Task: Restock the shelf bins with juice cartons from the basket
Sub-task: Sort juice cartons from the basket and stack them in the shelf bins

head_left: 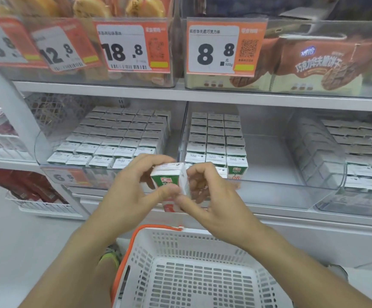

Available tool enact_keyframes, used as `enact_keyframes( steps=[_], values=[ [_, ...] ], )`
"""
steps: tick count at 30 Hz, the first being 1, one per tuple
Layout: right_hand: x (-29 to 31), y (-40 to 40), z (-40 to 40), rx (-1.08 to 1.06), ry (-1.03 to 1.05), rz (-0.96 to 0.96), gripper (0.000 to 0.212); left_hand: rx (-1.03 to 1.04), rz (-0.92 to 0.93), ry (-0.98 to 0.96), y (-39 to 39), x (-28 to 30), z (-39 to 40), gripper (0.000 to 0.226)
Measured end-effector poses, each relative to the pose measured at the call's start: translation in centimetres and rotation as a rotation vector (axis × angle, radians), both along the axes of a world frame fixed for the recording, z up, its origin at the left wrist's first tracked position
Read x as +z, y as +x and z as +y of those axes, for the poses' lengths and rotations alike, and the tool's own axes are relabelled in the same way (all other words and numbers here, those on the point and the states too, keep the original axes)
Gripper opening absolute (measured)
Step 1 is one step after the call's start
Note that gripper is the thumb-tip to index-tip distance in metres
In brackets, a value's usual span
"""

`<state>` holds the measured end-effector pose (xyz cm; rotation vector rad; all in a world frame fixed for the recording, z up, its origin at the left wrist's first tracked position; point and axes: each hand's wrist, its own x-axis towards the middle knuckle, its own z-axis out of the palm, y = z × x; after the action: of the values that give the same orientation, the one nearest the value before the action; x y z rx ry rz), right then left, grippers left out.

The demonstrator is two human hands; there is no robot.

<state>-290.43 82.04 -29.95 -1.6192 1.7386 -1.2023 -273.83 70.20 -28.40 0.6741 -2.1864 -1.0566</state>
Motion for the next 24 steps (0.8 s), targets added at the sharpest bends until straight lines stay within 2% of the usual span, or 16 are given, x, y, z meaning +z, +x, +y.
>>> enact_keyframes(
  steps=[2,4,7,9,14,18,24],
  values=[
    [-0.1,-0.2,-0.1,-0.012,-0.05,0.096,0.039,-0.027,0.004,-0.08,0.2,1.0,-0.8,0.041],
    [-0.1,-0.7,-0.1,-0.076,-0.113,0.133,0.042,0.032,0.032,-0.127,0.2,1.9,-1.7,0.04],
    [-0.3,-1.5,0.2,-0.2,-0.184,0.113,0.041,0.157,0.067,-0.039,-0.2,2.5,-3.7,0.043],
    [-0.4,-1.6,0.5,-0.227,-0.176,0.096,0.039,0.19,-0.053,-0.037,-0.3,2.8,-5.3,0.041],
    [-0.3,-1.9,1.5,-0.206,-0.128,0.152,0.039,0.2,-0.446,-0.21,0.2,3.4,-8.3,0.035],
    [-0.2,-2.4,1.9,-0.22,-0.125,0.139,0.039,0.18,-0.685,-0.303,0.3,2.9,-9.7,0.045],
    [0.0,-2.9,2.0,-0.228,-0.108,0.131,0.04,0.032,-0.934,-0.416,-0.6,3.1,-9.6,0.016]
  ],
)
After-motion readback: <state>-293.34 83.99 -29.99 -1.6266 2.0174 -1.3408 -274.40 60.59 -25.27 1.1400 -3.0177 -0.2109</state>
